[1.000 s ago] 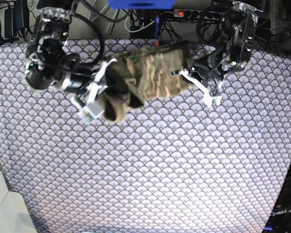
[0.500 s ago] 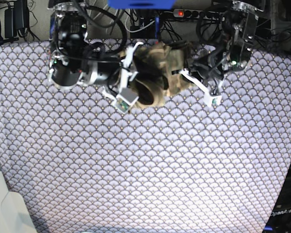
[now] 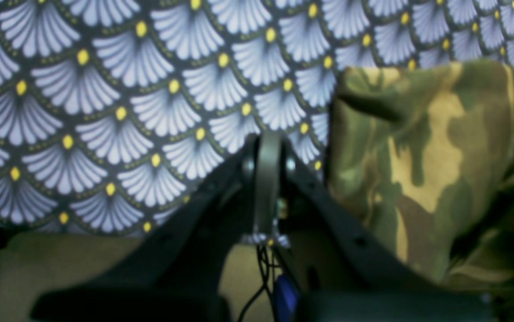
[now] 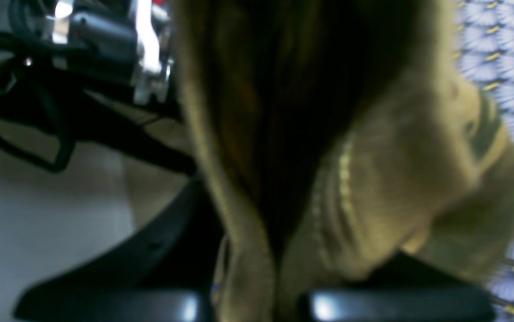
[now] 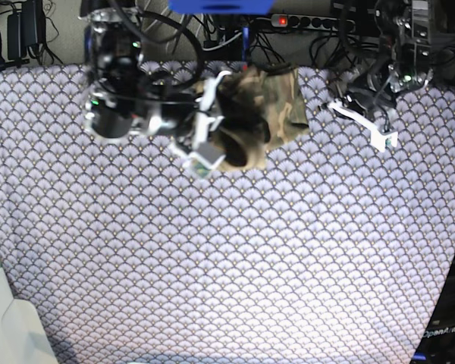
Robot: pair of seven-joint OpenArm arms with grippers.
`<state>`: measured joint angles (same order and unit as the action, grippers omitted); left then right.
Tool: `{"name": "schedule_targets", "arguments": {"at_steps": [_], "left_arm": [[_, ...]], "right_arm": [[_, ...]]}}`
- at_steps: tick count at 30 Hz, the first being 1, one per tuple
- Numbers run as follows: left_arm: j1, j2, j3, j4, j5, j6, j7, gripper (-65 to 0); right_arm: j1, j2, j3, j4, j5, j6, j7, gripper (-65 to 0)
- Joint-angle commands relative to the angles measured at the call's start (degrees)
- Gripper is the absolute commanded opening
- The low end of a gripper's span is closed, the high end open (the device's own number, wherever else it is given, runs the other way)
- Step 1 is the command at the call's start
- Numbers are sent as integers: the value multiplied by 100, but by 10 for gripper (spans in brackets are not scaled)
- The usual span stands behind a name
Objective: Fold the T-shirt properly
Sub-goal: 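Press the folded bundle down with the right gripper and withdraw the left gripper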
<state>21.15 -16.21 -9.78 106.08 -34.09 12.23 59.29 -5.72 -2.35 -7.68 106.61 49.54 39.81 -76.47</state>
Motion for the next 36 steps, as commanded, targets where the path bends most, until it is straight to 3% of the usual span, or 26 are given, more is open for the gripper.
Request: {"name": "schedule_targets", "arguments": {"at_steps": [1,11,14,19,21,25,36], "left_arm": [[0,-54,-28,86,-51,-5,-52,-646],[131,-63,-28,121,-51,-14,-61,-646],[131,-63,-28,121,-68,-14,-61,-646],[131,-63,-28,121,-77,-14,-61,-646],[131,-63,-28,121,-77,-14,-61,-646],[202,-72,-28,121,-51,-14,-61,-646],[553,-388,-301,139,-95,-23,-61,-646]], "right_arm": [[145,28,-115,-72,176,19,187,-650],[277,72,-370,-678,176,19,460,-641],[312,134,-370,-687,176,19,460,-550],[330,160,-458,-652,176,19,398,-311],[453,310,-748,-599,185,19,451,-247],[550,354,-1153,-353,193,19,460,-236],[550,450,-1205,95,193,19,425,-235]]}}
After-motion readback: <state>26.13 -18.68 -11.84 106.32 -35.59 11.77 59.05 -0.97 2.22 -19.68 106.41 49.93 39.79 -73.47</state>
